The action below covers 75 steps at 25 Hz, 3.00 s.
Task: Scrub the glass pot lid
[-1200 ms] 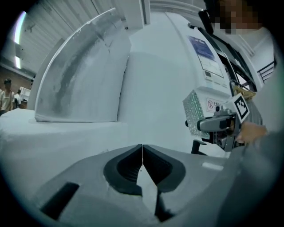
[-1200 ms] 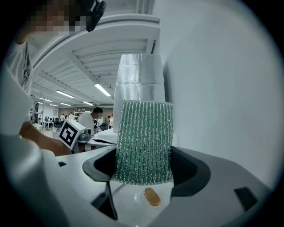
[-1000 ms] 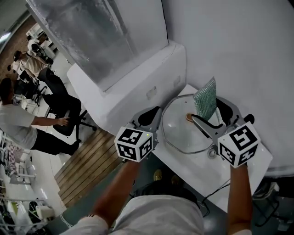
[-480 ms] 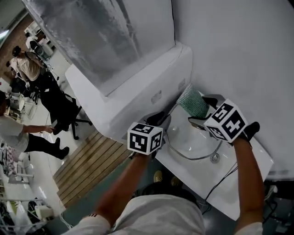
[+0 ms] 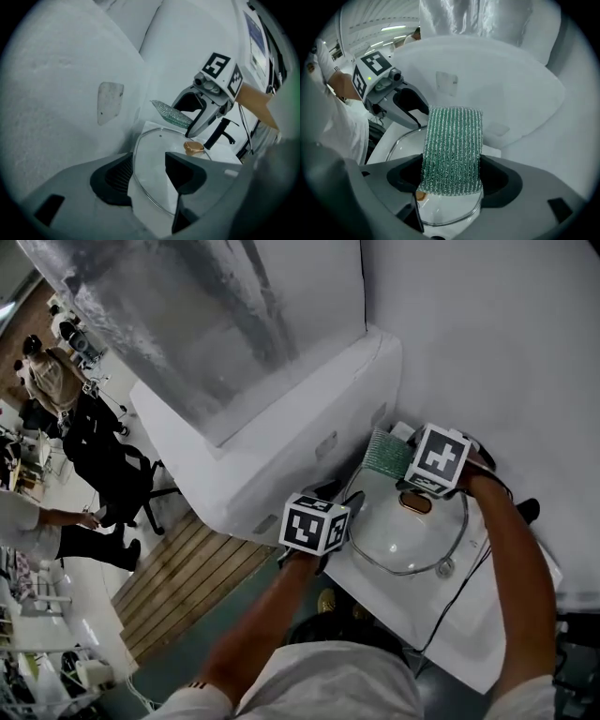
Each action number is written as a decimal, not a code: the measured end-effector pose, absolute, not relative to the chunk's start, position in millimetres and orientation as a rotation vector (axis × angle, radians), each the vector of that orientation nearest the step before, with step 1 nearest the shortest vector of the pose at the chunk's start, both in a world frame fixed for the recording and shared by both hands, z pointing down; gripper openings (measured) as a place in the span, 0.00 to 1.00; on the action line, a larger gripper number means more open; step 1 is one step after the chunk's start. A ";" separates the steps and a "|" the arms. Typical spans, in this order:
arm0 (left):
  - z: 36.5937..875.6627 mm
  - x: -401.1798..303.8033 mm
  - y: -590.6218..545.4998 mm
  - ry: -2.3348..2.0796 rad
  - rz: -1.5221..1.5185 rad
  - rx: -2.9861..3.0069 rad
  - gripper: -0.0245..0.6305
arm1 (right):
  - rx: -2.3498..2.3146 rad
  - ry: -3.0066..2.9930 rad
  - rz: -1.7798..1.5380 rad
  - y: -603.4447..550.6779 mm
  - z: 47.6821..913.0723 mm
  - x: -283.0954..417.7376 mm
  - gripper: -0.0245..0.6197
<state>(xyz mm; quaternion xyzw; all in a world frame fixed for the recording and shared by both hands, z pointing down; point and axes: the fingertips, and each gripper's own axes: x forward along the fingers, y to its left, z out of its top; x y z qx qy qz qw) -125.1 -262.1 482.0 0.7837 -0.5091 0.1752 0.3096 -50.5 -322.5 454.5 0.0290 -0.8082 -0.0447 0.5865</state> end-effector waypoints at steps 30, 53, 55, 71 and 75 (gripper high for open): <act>531.0 -121.1 -259.9 -1.216 0.523 1.965 0.38 | -0.068 -1.713 0.182 -347.3 526.5 -43.7 0.58; 530.3 -121.0 -258.2 -1.256 0.486 1.970 0.37 | 0.362 -1.790 0.392 -348.6 485.8 22.3 0.58; 530.4 -121.0 -259.1 -1.259 0.484 1.972 0.37 | 0.325 -1.788 0.313 -338.5 473.2 9.5 0.58; 528.1 -122.1 -259.3 -1.257 0.491 1.994 0.36 | 0.110 -1.522 0.002 -273.6 499.3 -49.9 0.58; 528.4 -121.7 -259.7 -1.254 0.492 1.998 0.36 | 0.106 -1.503 -0.013 -271.7 505.5 -51.5 0.58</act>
